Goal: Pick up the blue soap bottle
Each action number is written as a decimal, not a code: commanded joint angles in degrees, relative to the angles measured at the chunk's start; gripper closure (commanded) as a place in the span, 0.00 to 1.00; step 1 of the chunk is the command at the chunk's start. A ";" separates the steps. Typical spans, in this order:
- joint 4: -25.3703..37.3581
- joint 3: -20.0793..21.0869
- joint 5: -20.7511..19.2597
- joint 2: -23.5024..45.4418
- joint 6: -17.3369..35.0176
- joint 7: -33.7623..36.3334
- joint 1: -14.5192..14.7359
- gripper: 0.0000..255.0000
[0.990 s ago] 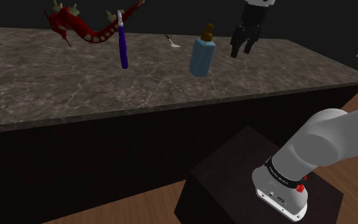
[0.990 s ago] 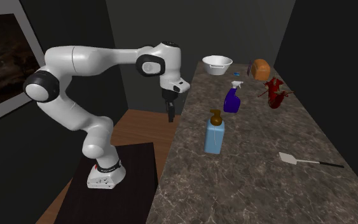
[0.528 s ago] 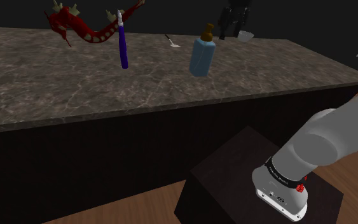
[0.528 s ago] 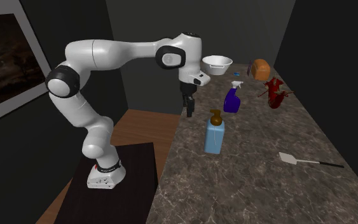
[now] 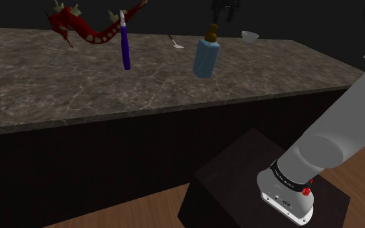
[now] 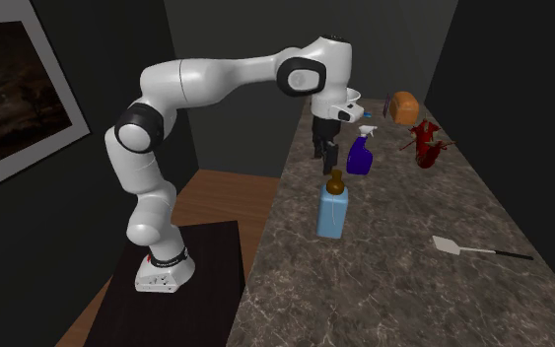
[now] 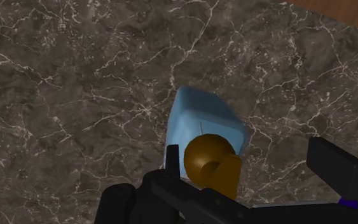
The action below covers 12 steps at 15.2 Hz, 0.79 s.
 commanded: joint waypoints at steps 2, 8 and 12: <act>-0.01 -0.09 0.05 1.09 1.27 -0.14 -0.09 0.00; -6.01 -0.08 -0.01 -0.22 5.95 -0.05 -0.07 0.00; -5.88 -0.05 0.00 -0.15 5.89 0.00 -0.05 1.00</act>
